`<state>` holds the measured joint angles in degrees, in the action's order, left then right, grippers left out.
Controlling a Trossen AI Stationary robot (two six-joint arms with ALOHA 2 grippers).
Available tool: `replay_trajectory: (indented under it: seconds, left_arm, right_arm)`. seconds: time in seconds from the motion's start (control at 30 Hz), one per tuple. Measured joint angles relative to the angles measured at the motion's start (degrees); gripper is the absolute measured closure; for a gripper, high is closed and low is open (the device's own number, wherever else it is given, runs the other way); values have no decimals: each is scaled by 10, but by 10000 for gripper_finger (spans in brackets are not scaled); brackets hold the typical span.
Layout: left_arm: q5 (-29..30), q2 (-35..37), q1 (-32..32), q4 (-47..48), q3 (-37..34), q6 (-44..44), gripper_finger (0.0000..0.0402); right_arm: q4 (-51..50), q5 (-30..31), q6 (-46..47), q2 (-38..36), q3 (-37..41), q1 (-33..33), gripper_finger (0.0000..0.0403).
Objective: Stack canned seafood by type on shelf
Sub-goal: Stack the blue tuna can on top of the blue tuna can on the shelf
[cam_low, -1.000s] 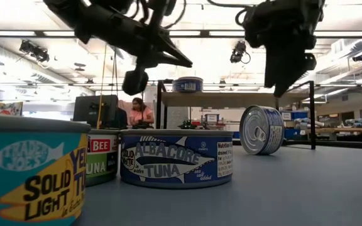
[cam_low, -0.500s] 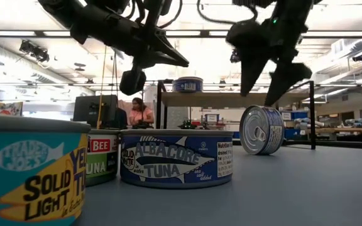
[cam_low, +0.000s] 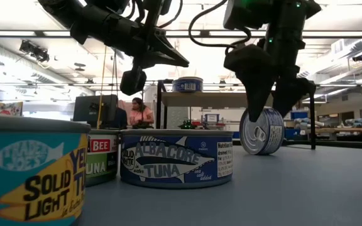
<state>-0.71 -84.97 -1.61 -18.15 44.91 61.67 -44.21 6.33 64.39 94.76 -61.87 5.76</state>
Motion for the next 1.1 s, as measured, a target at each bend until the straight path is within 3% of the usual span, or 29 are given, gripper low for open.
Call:
replay_trajectory:
  seconds: [0.2,0.27,0.73,0.93,1.1]
  left_arm:
    - [0,0,0,0,0,-1,395]
    - [4,0,0,0,0,-1,395]
    - [8,0,0,-2,1,-12,395]
    - [10,-1,0,-22,1,-10,395]
    - [10,-1,0,-51,1,1,396]
  right_arm:
    - [-7,0,3,-5,0,-3,245]
    - [-7,-4,-11,-4,0,-3,265]
    - [2,13,-31,-15,1,2,265]
    - [52,34,-26,-86,1,-3,265]
    - [112,127,22,-173,2,-17,265]
